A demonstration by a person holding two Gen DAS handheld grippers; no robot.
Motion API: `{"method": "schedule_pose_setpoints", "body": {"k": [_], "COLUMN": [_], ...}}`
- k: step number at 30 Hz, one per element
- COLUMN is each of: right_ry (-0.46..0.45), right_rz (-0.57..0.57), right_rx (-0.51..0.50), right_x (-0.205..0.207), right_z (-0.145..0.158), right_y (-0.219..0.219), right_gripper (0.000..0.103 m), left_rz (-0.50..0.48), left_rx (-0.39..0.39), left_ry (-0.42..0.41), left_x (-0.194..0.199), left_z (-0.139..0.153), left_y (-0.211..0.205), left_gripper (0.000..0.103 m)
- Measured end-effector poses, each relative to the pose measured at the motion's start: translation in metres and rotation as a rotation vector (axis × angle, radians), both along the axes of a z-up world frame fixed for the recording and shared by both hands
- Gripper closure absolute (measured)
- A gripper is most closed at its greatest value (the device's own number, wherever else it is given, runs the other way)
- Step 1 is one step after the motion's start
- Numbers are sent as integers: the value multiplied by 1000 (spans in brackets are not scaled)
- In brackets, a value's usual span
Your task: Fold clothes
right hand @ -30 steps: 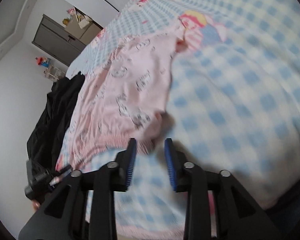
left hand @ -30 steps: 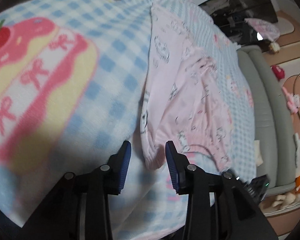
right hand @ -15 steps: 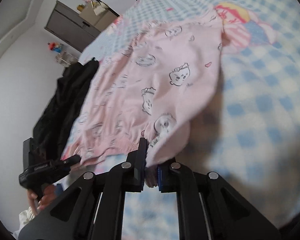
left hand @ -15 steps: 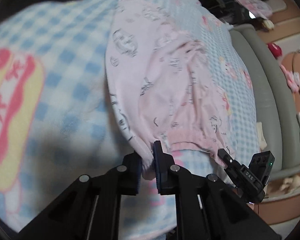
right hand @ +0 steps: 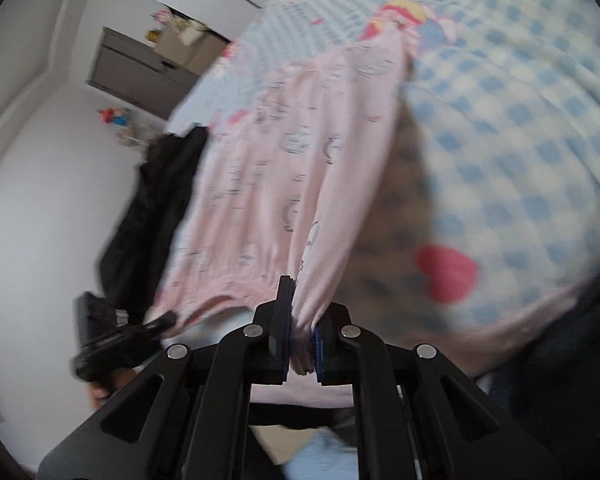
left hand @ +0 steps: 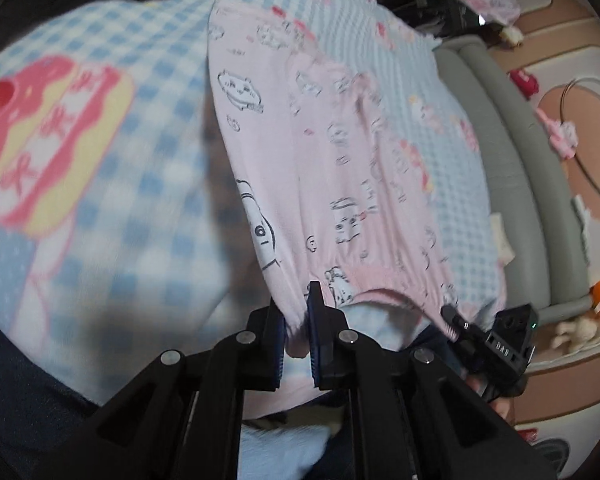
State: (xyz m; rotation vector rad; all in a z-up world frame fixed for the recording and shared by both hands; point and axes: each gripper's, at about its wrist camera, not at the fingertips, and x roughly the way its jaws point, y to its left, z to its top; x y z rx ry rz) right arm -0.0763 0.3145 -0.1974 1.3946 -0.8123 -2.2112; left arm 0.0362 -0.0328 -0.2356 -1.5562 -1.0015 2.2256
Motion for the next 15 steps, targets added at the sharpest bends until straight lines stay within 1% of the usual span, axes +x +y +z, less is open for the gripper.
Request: {"method": "schedule_pose_setpoints", "body": {"k": [3, 5, 6, 8, 9, 10, 11, 12, 14, 15], "right_ry": [-39, -7, 13, 73, 104, 134, 153, 136, 142, 177], "right_rz": [32, 46, 48, 21, 7, -6, -23, -47, -62, -36], "right_rx": [243, 293, 321, 394, 431, 467, 498, 505, 470, 452], "right_x": [-6, -2, 0, 7, 10, 13, 15, 15, 17, 19], "right_z": [-25, -18, -14, -4, 1, 6, 10, 8, 13, 21], "right_y": [-21, -27, -29, -28, -27, -26, -24, -21, -18, -24], "right_gripper": [91, 89, 87, 74, 68, 56, 55, 55, 55, 55], "left_rz": [9, 5, 10, 62, 76, 87, 99, 90, 27, -7], "left_rx": [-40, -61, -85, -113, -122, -130, -139, -161, -193, -214], "left_ry": [-109, -96, -69, 41, 82, 121, 161, 191, 226, 229], "left_x": [-3, 0, 4, 13, 18, 22, 26, 28, 26, 23], "left_z": [-32, -29, -21, -3, 3, 8, 13, 17, 23, 24], "left_y": [-1, -2, -5, -13, -14, -14, -14, -11, 2, 10], "left_gripper": [89, 88, 84, 78, 72, 72, 72, 72, 73, 74]}}
